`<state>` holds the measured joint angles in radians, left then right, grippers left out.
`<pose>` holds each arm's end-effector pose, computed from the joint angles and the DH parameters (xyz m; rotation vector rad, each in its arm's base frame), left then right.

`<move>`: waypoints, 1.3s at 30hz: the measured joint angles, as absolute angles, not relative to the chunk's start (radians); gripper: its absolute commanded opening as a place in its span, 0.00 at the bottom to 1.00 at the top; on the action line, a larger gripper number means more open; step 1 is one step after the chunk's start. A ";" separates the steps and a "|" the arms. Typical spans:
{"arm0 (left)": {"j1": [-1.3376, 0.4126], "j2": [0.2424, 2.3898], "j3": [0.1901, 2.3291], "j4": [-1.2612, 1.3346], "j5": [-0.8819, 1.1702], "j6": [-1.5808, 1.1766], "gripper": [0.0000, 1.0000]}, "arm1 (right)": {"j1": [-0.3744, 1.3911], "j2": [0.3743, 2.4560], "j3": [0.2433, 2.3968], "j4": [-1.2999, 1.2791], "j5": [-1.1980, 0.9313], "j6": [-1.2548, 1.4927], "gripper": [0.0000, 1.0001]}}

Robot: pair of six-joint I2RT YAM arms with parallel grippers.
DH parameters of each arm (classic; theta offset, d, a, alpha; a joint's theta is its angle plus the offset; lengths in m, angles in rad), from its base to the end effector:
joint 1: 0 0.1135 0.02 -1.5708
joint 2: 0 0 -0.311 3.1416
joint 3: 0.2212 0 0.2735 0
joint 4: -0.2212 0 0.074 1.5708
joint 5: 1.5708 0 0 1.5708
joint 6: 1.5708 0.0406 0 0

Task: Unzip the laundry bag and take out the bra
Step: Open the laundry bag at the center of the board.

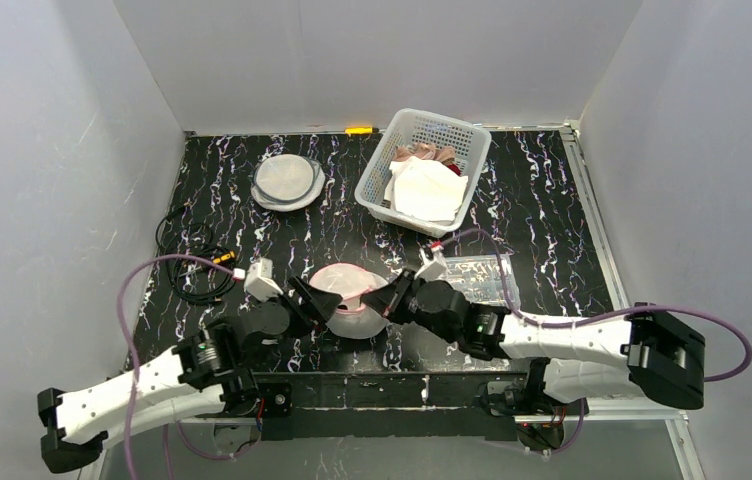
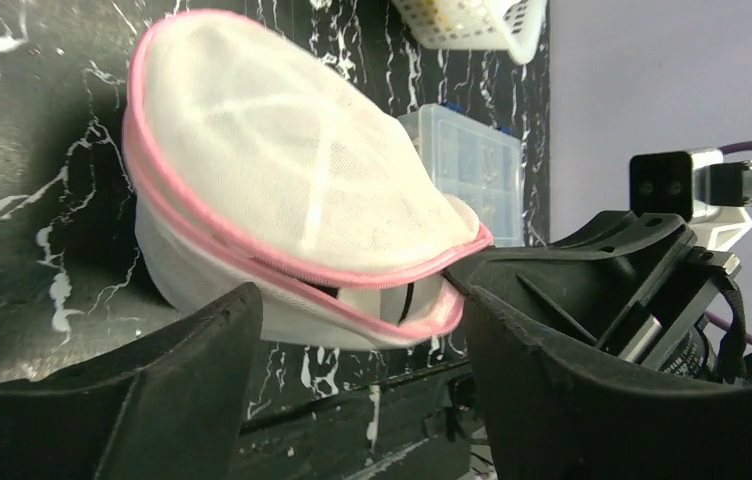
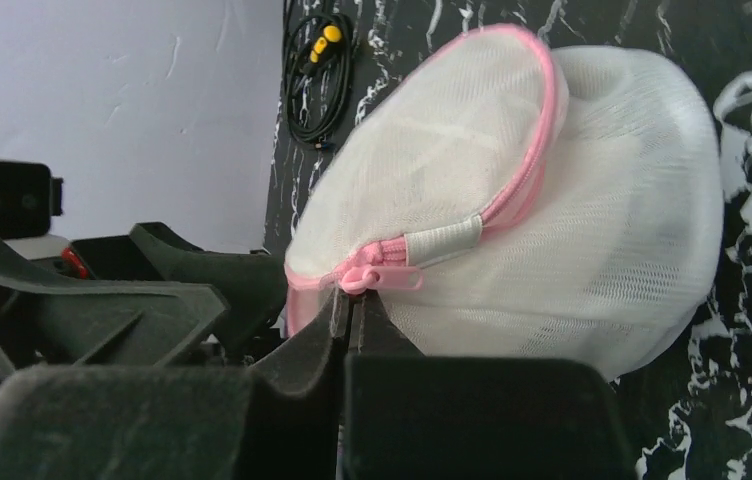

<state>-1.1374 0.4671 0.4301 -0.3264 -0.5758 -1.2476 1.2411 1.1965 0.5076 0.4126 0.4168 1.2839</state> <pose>0.0672 -0.0925 0.2652 -0.5128 1.9548 -1.0523 0.0989 0.2381 0.2494 0.3688 2.0277 1.3352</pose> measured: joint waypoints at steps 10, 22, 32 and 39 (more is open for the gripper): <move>-1.138 0.358 0.780 -0.861 -0.714 -1.238 0.76 | 1.198 1.377 0.997 0.091 0.136 0.770 0.01; -1.139 0.268 0.849 -1.075 -0.857 -1.228 0.76 | 1.134 1.392 1.033 -0.025 -0.037 0.484 0.01; -1.139 0.308 0.625 -0.979 -0.750 -1.244 0.76 | 1.065 1.243 0.681 -0.029 0.014 0.453 0.04; -1.139 0.377 0.565 -0.871 -0.655 -1.258 0.73 | 1.066 1.146 0.673 -0.062 0.051 0.444 0.57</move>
<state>-1.1385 0.3767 0.5648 -0.8715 -0.6552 -1.2575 1.0657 1.1461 0.6731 -0.0620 0.0513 0.4442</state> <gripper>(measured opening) 0.749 0.428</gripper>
